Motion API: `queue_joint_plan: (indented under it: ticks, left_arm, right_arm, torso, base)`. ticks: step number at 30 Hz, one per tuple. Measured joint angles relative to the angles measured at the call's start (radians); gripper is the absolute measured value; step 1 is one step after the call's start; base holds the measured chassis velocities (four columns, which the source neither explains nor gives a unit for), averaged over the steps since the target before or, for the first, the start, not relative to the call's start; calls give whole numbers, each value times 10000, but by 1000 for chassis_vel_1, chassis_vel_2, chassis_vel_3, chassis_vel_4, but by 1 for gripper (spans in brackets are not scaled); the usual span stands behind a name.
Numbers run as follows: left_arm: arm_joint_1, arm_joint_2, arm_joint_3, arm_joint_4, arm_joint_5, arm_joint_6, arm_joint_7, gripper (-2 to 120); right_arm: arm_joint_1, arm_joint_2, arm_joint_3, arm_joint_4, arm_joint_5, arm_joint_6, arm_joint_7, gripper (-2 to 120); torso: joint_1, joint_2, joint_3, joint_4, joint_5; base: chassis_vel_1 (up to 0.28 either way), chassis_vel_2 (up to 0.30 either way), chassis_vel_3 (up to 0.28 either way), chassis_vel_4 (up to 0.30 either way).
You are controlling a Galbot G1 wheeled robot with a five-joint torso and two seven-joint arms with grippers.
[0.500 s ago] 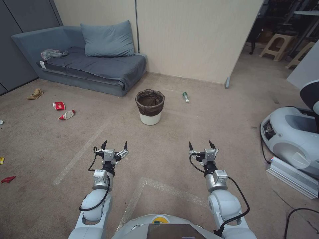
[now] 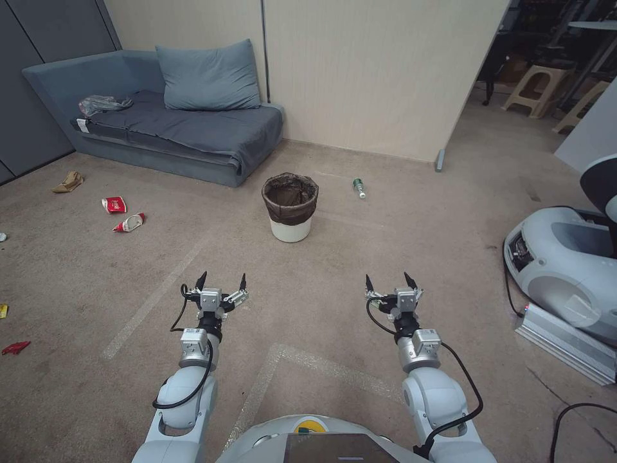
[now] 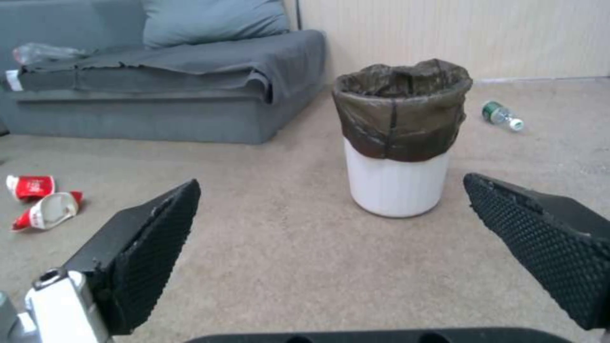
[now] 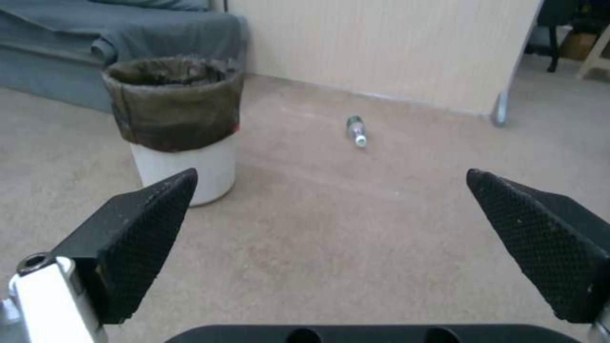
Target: Pick up the trash bin, then pick up the garbage from the floor and place it into the trash bin.
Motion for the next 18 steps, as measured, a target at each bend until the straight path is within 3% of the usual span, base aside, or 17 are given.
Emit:
queue_joint_plan:
  ticks: [3, 6, 7, 10, 18]
  left_arm:
    - [270, 20, 96, -595, 60, 453, -225, 100]
    - [759, 61, 277, -1684, 183, 1288, -647, 100]
    - [759, 61, 277, -1684, 183, 1288, -647, 100]
    - [1290, 104, 467, -2852, 311, 2187, -1096, 100]
    - [1684, 138, 612, -3723, 403, 2850, -1428, 100]
  right_arm:
    - [-517, 171, 34, 611, -275, 33, -7, 100]
    - [-1427, 468, 107, 1688, -765, 116, -28, 100]
    - [-1427, 468, 107, 1688, -765, 116, -28, 100]
    - [-2432, 791, 183, 2885, -1309, 211, -61, 100]
    - [-3048, 993, 237, 3617, -1629, 273, -77, 100]
  torso:
    - [0, 0, 0, -2, 0]
    - [-1, 0, -1, -4, 1]
    - [-1, 0, -1, -4, 1]
    - [-1, 1, -1, -3, 0]
    - [-1, 1, -2, -6, -5]
  base:
    - [0, 0, 0, 0]
    - [0, 0, 0, 0]
    - [0, 0, 0, 0]
    - [0, 0, 0, 0]
    - [0, 0, 0, 0]
